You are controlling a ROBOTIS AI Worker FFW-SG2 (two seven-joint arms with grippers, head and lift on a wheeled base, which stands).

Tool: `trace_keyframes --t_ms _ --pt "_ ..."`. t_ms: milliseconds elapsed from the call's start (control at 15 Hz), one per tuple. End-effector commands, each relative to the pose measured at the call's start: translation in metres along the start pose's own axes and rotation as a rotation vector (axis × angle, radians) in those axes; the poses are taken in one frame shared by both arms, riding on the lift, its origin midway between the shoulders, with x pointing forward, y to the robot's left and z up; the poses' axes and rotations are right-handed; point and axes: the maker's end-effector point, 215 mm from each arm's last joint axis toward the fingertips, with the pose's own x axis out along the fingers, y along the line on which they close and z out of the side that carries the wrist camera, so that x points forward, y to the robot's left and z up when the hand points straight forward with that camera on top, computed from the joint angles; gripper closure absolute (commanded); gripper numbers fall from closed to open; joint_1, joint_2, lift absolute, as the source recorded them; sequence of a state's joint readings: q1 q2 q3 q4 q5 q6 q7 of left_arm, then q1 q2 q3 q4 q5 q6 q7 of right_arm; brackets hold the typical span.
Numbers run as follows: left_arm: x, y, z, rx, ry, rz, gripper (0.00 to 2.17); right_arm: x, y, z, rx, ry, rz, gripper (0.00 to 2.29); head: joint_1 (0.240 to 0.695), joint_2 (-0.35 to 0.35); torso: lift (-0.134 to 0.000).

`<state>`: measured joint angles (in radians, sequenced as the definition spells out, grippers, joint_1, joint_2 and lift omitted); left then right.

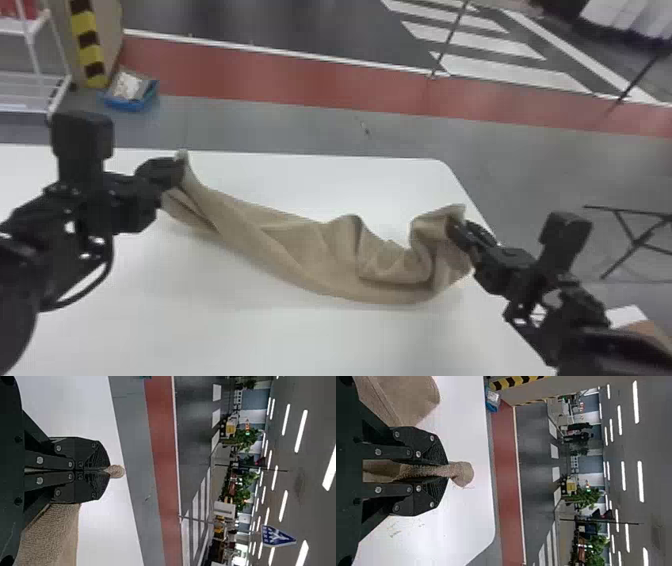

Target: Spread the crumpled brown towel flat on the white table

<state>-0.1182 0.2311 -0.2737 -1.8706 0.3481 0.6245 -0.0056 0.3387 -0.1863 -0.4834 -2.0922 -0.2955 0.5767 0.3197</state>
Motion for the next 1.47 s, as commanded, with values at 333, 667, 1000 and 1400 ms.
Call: trace_keyframes --t_ms 333,667,1000,1400 --pt "-0.106 0.088 0.049 -0.019 -0.072 0.160 1.72 -0.015 -0.040 0.051 0.018 -0.079 -0.053 0.97 0.683 -0.297 -0.124" --pt "-0.133 0.121 0.066 -0.038 -0.109 0.215 1.72 -0.001 -0.079 0.081 0.044 -0.103 -0.110 0.97 0.667 -0.263 -0.124" --pt "-0.115 0.145 0.069 -0.076 -0.124 0.226 1.72 0.053 -0.094 0.083 0.023 -0.038 -0.151 0.97 0.634 -0.272 -0.124" --pt "-0.093 0.155 0.077 -0.092 -0.149 0.219 1.72 0.116 -0.051 0.128 -0.001 -0.114 -0.073 0.97 0.594 -0.214 -0.124"
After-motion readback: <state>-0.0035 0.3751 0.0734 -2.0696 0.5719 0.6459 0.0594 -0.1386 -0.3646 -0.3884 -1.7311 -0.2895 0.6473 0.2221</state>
